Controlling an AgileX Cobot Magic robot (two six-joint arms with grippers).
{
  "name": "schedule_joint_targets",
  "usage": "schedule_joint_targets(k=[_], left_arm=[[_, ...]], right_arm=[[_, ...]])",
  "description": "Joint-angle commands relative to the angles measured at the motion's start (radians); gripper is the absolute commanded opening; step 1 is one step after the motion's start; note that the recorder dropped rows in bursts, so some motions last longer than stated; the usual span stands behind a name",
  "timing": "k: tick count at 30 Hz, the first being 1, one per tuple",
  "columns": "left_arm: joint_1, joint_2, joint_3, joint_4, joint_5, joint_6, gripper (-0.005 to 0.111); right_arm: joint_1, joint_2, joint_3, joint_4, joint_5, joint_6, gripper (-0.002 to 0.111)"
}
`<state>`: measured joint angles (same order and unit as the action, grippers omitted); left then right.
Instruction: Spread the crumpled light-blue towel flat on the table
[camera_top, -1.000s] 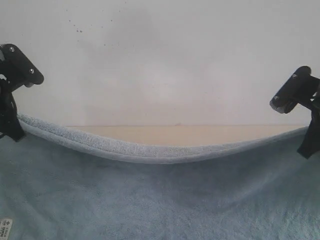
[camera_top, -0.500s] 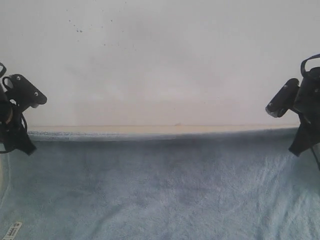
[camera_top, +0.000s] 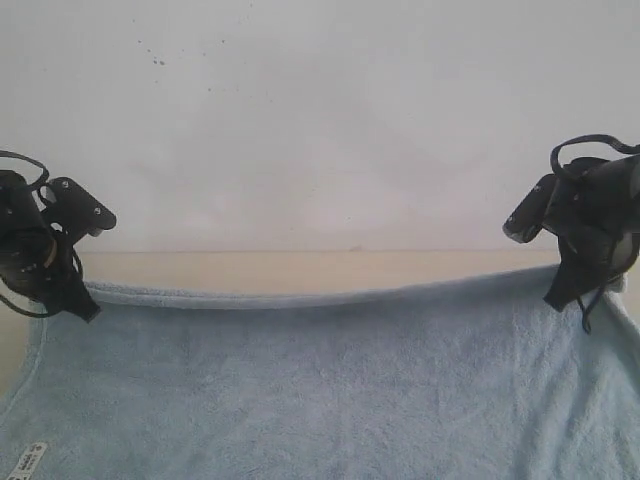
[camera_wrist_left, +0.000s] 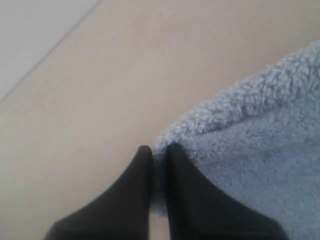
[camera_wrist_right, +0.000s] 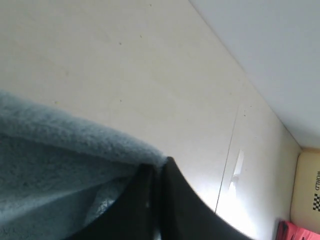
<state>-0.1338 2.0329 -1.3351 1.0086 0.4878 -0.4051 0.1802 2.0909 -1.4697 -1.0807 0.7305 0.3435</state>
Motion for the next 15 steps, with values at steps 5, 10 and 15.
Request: schedule_joint_targets(k=[5,10,15], left_arm=[[0.030,0.082,-0.109,0.005,-0.048,-0.014,0.005],[0.032,0.117,-0.146,0.001,-0.117,-0.016,0.031],[0.032,0.139,-0.181,0.020,-0.183,-0.152,0.076]], right_arm=[[-0.011,0.096,-0.104,-0.003,0.003,-0.020,0.000],[-0.011,0.141,-0.150,0.002,-0.005,-0.008,0.018],[-0.011,0.151,-0.205,-0.006,-0.045,0.180,0.061]])
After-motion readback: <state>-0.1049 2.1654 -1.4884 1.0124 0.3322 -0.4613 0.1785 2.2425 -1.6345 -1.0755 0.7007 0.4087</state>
